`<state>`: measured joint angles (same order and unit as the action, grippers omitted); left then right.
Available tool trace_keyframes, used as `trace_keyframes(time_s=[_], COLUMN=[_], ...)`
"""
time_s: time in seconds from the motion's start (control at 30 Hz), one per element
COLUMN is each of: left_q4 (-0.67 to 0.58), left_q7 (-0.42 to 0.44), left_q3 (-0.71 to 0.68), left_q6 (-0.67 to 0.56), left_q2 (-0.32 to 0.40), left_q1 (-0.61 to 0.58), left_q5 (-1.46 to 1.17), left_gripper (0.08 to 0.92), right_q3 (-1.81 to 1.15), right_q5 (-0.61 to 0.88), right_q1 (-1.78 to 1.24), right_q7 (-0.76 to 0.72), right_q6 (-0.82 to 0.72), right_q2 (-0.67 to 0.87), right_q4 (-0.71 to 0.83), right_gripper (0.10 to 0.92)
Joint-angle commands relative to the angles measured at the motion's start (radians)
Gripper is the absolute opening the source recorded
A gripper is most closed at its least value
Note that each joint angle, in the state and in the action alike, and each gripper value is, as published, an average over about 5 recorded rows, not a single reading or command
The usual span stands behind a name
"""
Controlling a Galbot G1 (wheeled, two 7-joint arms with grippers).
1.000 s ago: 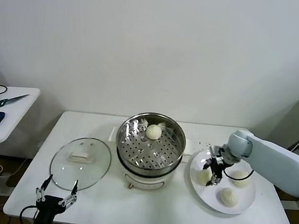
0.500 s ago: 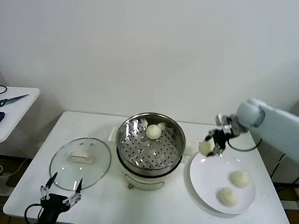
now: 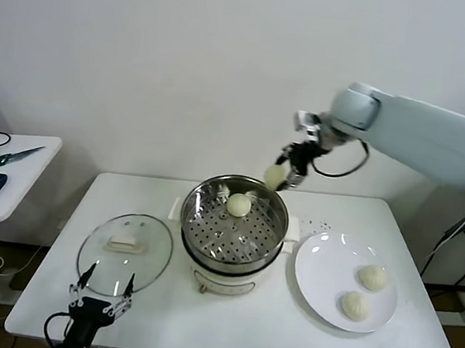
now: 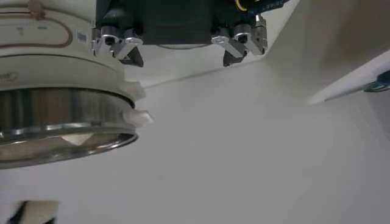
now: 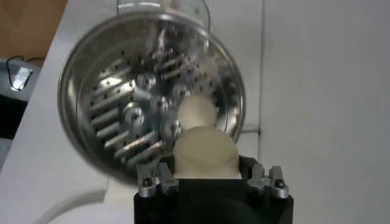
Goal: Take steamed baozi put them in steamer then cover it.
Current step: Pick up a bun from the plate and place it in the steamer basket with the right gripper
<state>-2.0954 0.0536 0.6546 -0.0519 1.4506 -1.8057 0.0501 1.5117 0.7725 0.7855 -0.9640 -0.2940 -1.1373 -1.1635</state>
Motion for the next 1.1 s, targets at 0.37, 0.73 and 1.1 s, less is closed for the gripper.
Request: trace_keyframes(time_s=[0.37, 0.73, 1.1], left_q4=[0.003, 0.015, 0.019], left_q7=[-0.001, 0.000, -0.001], left_q3=[0.002, 0.005, 0.002], left_q6=[0.001, 0.001, 0.002], left_q2=[0.009, 0.010, 0.014], left_q1=[0.011, 0.018, 0.021], left_q5=[-0.006, -0.006, -0.002], left_gripper=[0.823, 0.823, 0.823], right_q3=[0.093, 0.090, 0.069], right_q5=[0.071, 0.015, -0.004], right_q1=[-0.117, -0.198, -0.211], right_q7=[0.094, 0.112, 0.111], right_q6=[-0.051, -0.051, -0.050], right_q2=[-0.296, -0.280, -0.266], right_q4=[0.043, 0.056, 0.052], right_gripper=[0.670, 0.671, 0.788])
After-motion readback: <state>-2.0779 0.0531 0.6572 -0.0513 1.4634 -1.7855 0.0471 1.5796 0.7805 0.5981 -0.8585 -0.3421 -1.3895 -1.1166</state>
